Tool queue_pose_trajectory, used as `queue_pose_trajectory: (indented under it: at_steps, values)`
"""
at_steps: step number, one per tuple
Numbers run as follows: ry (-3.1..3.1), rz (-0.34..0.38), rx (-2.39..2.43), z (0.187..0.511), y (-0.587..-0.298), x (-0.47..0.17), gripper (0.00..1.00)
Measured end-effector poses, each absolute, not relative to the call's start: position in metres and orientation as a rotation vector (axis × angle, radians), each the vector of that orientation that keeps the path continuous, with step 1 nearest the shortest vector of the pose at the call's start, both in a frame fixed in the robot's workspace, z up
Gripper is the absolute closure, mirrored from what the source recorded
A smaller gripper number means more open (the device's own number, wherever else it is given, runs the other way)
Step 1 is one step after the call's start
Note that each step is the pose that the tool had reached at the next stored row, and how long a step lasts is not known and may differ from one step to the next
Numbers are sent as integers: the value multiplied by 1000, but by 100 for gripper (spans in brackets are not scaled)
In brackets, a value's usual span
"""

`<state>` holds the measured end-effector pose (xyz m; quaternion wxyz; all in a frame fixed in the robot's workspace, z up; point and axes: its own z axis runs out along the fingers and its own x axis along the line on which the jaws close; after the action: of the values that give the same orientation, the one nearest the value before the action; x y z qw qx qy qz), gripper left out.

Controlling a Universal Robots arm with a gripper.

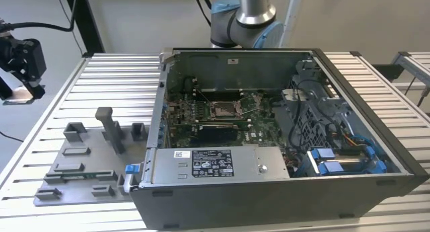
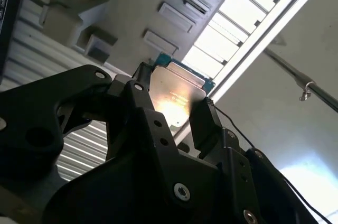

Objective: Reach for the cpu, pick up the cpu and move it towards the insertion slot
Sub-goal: 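Pick up the cpu and move it towards the insertion slot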

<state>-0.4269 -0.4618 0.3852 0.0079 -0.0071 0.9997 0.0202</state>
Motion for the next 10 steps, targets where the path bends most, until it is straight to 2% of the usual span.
queue_pose_trajectory:
  at_steps: [10]
  values:
    - [3125, 63, -22, 392, -462, -427, 100]
